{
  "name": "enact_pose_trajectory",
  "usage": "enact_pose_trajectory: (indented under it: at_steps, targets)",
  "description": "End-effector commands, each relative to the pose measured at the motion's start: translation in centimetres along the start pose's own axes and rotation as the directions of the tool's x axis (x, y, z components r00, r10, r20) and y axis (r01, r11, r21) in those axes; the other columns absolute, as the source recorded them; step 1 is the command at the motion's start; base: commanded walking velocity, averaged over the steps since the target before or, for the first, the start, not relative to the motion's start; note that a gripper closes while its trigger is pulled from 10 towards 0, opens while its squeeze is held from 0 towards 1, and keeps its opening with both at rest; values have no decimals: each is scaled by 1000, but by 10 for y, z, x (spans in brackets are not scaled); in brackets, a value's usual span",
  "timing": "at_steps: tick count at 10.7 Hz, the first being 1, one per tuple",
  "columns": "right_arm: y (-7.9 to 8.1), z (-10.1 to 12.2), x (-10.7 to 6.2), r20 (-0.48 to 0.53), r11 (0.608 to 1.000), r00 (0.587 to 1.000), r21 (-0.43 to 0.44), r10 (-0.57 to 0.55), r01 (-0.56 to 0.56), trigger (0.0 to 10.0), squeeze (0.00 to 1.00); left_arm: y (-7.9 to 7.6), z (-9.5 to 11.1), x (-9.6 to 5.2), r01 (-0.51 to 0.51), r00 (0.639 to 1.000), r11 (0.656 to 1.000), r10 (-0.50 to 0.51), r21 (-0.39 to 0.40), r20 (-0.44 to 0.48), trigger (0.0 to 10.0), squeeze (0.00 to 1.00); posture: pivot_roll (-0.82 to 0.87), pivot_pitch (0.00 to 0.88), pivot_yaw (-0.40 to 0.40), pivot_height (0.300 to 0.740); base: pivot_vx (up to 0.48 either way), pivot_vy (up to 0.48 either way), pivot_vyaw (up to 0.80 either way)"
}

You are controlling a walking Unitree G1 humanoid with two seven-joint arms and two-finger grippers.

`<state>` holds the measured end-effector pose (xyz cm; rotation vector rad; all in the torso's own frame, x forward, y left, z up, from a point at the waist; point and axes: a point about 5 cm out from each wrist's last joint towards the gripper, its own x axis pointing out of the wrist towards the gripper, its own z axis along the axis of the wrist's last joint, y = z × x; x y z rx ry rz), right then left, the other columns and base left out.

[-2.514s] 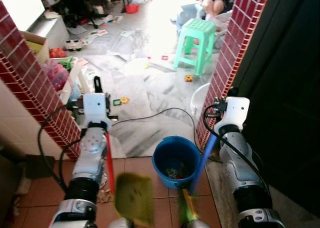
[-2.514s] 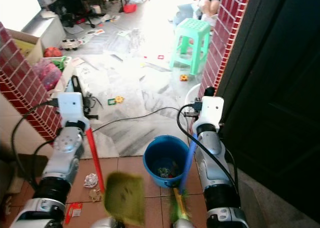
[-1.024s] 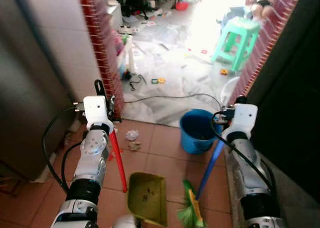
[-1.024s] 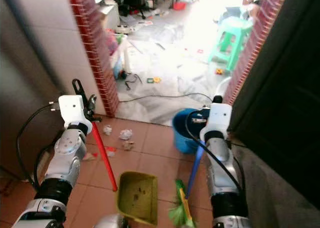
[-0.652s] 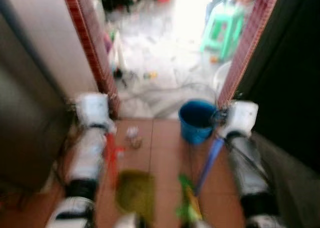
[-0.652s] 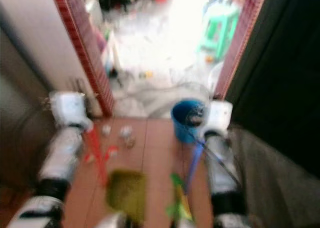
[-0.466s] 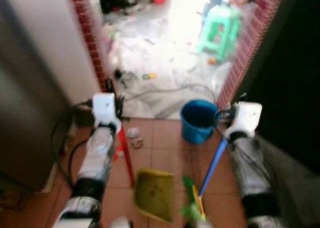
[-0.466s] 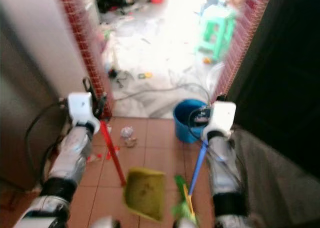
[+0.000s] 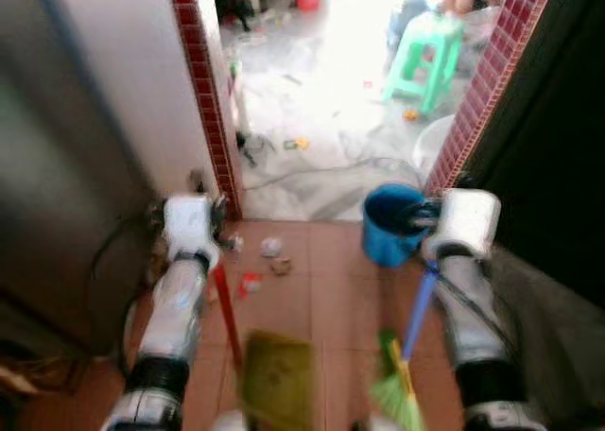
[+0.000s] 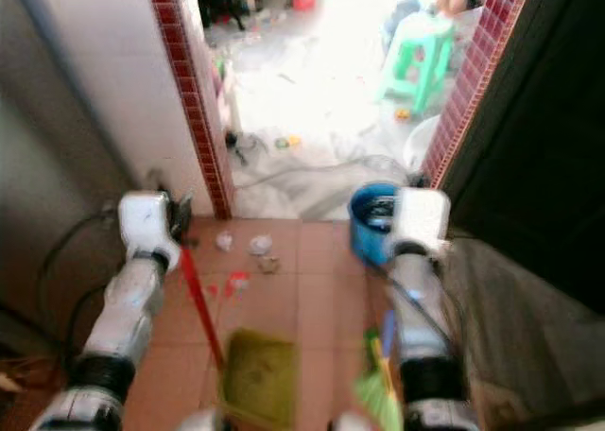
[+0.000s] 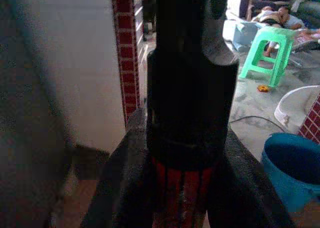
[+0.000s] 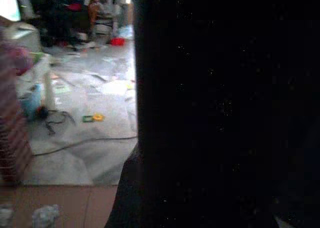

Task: Sweep floor

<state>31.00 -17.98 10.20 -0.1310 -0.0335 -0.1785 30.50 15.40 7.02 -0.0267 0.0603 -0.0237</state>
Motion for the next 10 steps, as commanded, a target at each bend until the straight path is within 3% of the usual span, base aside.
enact_pose_trajectory:
  at_steps: [1, 4, 7, 10]
  targets:
    - [0, 9, 6, 40, 1000, 999, -3, 14, -14, 10000, 0, -7, 11, 2, 44, 997, 999, -45, 14, 62, 10000, 0, -67, 0, -3, 740, 0, 0, 0]
    - [7, 6, 13, 37, 1000, 999, -7, 29, -29, 10000, 0, -6, 4, 0, 65, 996, 998, -64, -22, 60, 10000, 0, -48, 0, -17, 740, 0, 0, 0]
    - [7, 7, 17, 46, 1000, 999, 16, 23, -24, 10000, 0, -2, 4, 2, 43, 997, 999, -43, -4, 68, 10000, 0, -63, 0, 3, 740, 0, 0, 0]
    - [7, -2, 11, 33, 999, 999, 40, 33, -34, 10000, 0, 3, -2, -1, 36, 998, 999, -36, 3, 59, 10000, 0, -78, 0, 18, 740, 0, 0, 0]
